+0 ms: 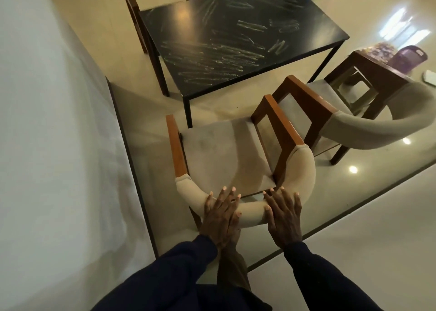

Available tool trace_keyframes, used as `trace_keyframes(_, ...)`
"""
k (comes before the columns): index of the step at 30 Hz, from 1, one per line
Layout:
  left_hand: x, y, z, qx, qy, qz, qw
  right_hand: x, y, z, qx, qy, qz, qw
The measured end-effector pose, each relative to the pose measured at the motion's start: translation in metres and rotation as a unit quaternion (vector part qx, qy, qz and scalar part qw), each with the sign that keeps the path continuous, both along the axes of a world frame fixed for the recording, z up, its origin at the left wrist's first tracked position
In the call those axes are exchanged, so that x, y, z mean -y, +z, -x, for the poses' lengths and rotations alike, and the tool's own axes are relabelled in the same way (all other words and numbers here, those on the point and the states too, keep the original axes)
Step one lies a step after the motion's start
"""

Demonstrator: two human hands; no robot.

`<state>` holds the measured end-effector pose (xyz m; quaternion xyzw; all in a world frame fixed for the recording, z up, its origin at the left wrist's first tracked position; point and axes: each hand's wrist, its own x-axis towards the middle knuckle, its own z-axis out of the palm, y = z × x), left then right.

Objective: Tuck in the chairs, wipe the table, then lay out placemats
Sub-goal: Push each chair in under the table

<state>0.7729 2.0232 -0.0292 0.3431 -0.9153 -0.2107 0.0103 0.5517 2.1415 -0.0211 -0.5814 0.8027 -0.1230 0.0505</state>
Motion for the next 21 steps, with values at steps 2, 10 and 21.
trace_keyframes(2, -0.002, 0.0, -0.006, 0.001, -0.02, -0.003, 1.0, -0.009, -0.002, -0.009, 0.003, -0.016, 0.011, 1.0)
trace_keyframes(10, -0.001, -0.015, -0.019, -0.049, -0.072, 0.02, 0.996, -0.026, -0.006, -0.033, -0.002, -0.059, 0.021, 0.998)
trace_keyframes(21, -0.004, -0.021, 0.012, -0.027, -0.044, 0.008, 0.999, -0.016, -0.012, -0.005, 0.081, -0.087, 0.061, 0.991)
